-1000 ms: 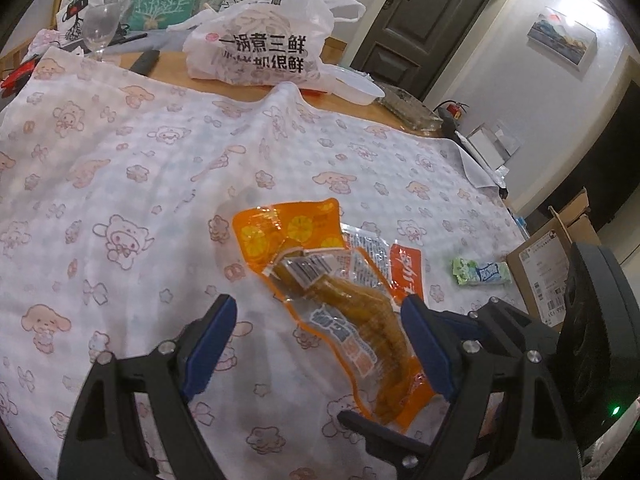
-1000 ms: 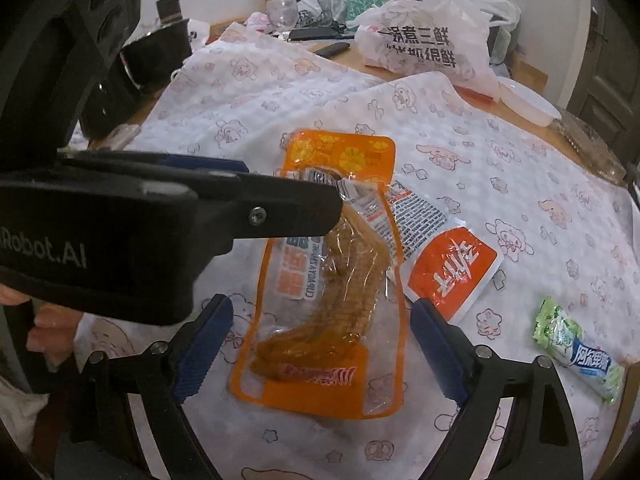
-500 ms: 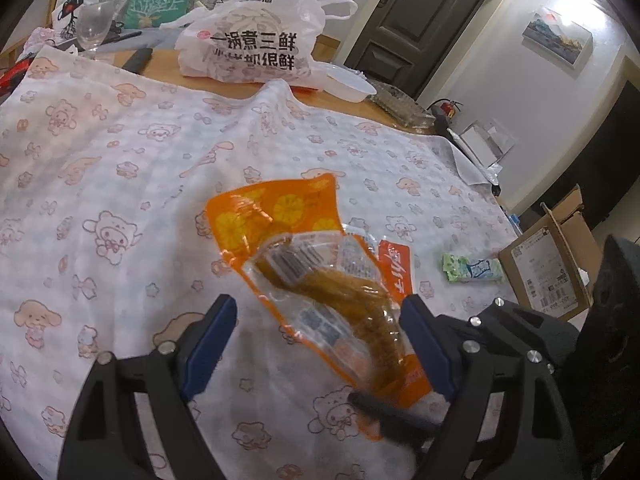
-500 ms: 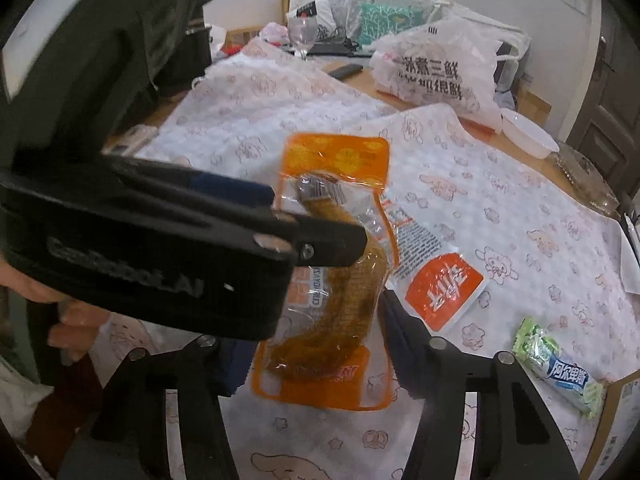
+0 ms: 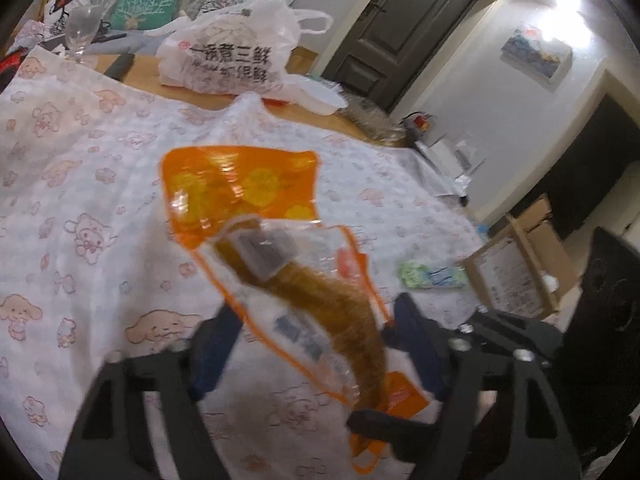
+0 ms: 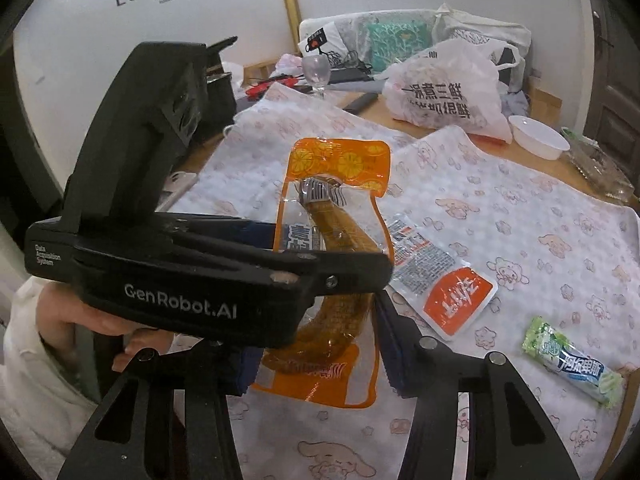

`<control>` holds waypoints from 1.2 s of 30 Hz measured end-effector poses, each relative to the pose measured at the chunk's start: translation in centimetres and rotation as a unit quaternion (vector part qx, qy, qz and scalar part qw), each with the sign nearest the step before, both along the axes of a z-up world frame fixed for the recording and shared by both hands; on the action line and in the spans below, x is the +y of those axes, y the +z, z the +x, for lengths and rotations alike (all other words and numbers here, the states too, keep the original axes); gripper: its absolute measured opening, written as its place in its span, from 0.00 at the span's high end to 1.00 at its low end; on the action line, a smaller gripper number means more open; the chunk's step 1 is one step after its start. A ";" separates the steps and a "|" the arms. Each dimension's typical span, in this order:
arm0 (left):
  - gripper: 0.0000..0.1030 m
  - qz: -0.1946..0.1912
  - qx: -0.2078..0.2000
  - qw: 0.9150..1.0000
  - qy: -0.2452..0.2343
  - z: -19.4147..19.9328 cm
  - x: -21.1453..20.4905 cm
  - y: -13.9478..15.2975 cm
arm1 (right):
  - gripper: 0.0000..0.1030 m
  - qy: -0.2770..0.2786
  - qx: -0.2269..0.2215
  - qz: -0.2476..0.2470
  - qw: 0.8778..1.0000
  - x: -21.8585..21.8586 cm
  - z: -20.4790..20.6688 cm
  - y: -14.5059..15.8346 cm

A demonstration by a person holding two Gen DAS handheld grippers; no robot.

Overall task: Organize snacks
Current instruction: 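Grasp the orange sausage pack with the right tool and lift, then carry the orange pack into the box and open the right tool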

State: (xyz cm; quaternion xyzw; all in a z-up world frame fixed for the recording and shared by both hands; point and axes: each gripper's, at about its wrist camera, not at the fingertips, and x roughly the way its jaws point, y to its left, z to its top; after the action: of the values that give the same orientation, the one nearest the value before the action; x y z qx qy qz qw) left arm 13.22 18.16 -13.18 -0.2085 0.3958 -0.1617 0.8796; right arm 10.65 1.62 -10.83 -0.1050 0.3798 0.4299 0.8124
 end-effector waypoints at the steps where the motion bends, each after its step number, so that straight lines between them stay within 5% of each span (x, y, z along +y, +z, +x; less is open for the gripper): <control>1: 0.54 -0.008 -0.004 1.000 -0.004 -0.1 -0.1 0.2 | 0.56 0.001 0.000 0.001 1.000 0.0 -0.2 0.1; 8: 0.69 0.031 -0.034 0.999 -0.006 -0.9 -1.9 2.7 | 0.56 -0.004 0.007 0.023 1.000 -1.1 -0.5 1.3; 16: 0.70 0.061 -0.080 0.994 -0.030 -1.9 -6.7 8.6 | 0.56 -0.027 -0.039 0.061 0.997 -6.2 -2.1 5.9; 26: 0.70 0.106 -0.139 0.978 -0.112 -1.3 -21.1 16.3 | 0.56 -0.093 -0.107 0.101 0.985 -19.6 -3.8 11.8; 36: 0.70 0.143 -0.122 0.961 -0.202 2.9 -35.6 16.2 | 0.55 -0.187 -0.105 0.113 0.970 -33.4 -2.9 10.7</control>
State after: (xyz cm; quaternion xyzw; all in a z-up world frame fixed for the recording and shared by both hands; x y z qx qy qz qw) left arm 16.13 -17.47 3.00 0.0252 0.3383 -0.3024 0.8908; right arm 7.76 -31.82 -0.16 0.0158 0.2547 0.2967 0.9202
